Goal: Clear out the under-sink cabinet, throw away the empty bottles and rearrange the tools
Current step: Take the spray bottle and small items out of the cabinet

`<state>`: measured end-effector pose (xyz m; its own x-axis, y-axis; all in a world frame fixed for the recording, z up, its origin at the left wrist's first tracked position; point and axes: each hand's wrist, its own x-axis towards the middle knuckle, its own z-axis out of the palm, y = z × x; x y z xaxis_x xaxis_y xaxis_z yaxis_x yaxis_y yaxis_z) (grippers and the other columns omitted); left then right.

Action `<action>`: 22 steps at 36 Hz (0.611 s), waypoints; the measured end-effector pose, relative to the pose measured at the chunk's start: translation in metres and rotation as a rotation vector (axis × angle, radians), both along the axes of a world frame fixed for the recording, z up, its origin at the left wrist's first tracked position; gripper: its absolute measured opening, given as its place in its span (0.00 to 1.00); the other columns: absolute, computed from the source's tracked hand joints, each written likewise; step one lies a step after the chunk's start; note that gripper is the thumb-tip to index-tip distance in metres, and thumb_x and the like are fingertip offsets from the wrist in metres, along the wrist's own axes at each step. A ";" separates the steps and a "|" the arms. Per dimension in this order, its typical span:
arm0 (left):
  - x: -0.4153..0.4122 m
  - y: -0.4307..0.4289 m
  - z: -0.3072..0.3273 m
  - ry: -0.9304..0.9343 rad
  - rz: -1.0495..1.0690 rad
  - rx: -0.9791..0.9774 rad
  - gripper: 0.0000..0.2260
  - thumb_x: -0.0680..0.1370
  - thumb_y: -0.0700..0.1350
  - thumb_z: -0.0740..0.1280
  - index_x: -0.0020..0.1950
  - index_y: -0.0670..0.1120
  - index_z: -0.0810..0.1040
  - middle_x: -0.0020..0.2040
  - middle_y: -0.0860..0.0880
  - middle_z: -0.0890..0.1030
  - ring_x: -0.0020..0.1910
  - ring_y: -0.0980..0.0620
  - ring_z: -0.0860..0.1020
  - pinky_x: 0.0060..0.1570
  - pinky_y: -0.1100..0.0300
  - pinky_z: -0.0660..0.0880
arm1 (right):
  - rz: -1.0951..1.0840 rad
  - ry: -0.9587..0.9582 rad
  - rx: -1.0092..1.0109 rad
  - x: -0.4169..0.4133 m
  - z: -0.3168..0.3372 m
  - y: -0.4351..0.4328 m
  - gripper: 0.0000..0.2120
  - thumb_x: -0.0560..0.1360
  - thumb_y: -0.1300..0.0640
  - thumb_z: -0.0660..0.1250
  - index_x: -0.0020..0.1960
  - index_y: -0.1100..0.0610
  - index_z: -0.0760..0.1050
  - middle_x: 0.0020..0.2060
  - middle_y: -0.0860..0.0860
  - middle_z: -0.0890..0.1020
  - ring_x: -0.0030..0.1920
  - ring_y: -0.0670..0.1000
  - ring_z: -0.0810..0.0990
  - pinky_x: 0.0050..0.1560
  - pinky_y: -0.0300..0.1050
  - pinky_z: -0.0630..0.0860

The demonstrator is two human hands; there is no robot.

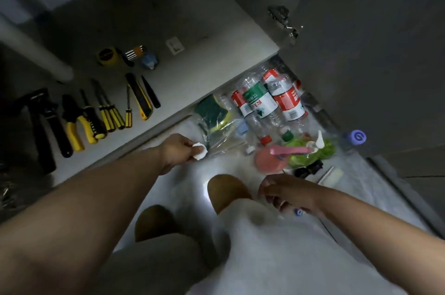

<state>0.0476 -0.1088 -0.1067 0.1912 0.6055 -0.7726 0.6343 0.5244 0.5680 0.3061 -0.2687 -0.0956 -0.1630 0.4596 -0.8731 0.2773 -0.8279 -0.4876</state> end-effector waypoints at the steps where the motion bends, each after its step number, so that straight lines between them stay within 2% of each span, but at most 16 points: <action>1: -0.002 0.000 -0.010 -0.003 0.048 -0.007 0.14 0.78 0.43 0.72 0.61 0.37 0.82 0.56 0.42 0.84 0.55 0.47 0.83 0.61 0.53 0.80 | 0.035 0.025 0.021 -0.009 0.004 0.006 0.08 0.79 0.59 0.64 0.51 0.63 0.78 0.38 0.54 0.79 0.33 0.47 0.76 0.35 0.39 0.73; 4: -0.007 0.001 -0.037 -0.025 0.217 -0.031 0.12 0.78 0.44 0.74 0.58 0.40 0.84 0.54 0.43 0.85 0.51 0.49 0.85 0.55 0.56 0.82 | 0.083 0.101 0.061 -0.039 0.011 0.029 0.05 0.80 0.62 0.64 0.46 0.59 0.77 0.39 0.55 0.79 0.36 0.48 0.75 0.37 0.40 0.71; 8: -0.011 0.008 -0.068 -0.002 0.390 0.032 0.13 0.76 0.49 0.75 0.55 0.41 0.85 0.49 0.45 0.86 0.47 0.49 0.84 0.54 0.57 0.81 | 0.128 0.002 0.104 -0.069 0.010 0.062 0.05 0.80 0.61 0.64 0.49 0.60 0.78 0.40 0.54 0.81 0.39 0.50 0.79 0.42 0.42 0.76; 12: -0.017 0.017 -0.083 0.092 0.386 0.091 0.10 0.76 0.51 0.75 0.49 0.44 0.86 0.52 0.44 0.86 0.52 0.46 0.83 0.60 0.52 0.80 | 0.202 -0.070 0.183 -0.084 0.004 0.091 0.06 0.79 0.60 0.64 0.49 0.58 0.80 0.38 0.50 0.83 0.37 0.45 0.82 0.40 0.38 0.78; 13: -0.018 0.020 -0.085 0.097 0.383 0.088 0.10 0.76 0.50 0.75 0.51 0.43 0.86 0.53 0.44 0.86 0.54 0.45 0.83 0.61 0.51 0.79 | 0.216 -0.085 0.204 -0.086 0.004 0.098 0.06 0.78 0.61 0.64 0.48 0.57 0.80 0.38 0.50 0.83 0.36 0.44 0.82 0.40 0.37 0.78; 16: -0.023 0.028 -0.084 0.181 0.231 0.120 0.12 0.76 0.45 0.74 0.58 0.42 0.85 0.58 0.44 0.84 0.58 0.45 0.82 0.62 0.53 0.78 | 0.262 -0.125 0.293 -0.089 0.007 0.116 0.08 0.78 0.62 0.63 0.47 0.55 0.80 0.39 0.50 0.83 0.36 0.43 0.82 0.38 0.37 0.77; 18: -0.027 0.031 -0.071 0.251 0.060 0.119 0.12 0.78 0.44 0.72 0.59 0.39 0.83 0.58 0.42 0.83 0.59 0.45 0.81 0.57 0.58 0.77 | 0.291 -0.137 0.359 -0.093 0.015 0.129 0.08 0.79 0.62 0.63 0.48 0.55 0.80 0.40 0.51 0.83 0.35 0.43 0.82 0.37 0.35 0.75; 21: -0.033 0.036 -0.035 0.237 -0.172 0.035 0.12 0.80 0.45 0.69 0.54 0.37 0.81 0.54 0.39 0.82 0.52 0.46 0.80 0.48 0.54 0.76 | 0.359 -0.193 0.468 -0.099 0.031 0.150 0.07 0.78 0.64 0.63 0.49 0.58 0.80 0.38 0.50 0.82 0.33 0.42 0.81 0.32 0.30 0.72; 22: -0.035 0.039 -0.021 0.211 -0.250 0.007 0.13 0.79 0.45 0.70 0.56 0.35 0.82 0.54 0.38 0.83 0.50 0.45 0.81 0.47 0.53 0.77 | 0.400 -0.212 0.510 -0.101 0.037 0.158 0.07 0.77 0.65 0.63 0.49 0.59 0.80 0.37 0.49 0.82 0.33 0.41 0.80 0.32 0.29 0.72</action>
<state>0.0128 -0.0695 -0.1273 0.1706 0.5654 -0.8070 0.8471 0.3342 0.4132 0.2056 -0.1102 -0.0581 -0.2560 0.7620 -0.5948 0.6468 -0.3223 -0.6912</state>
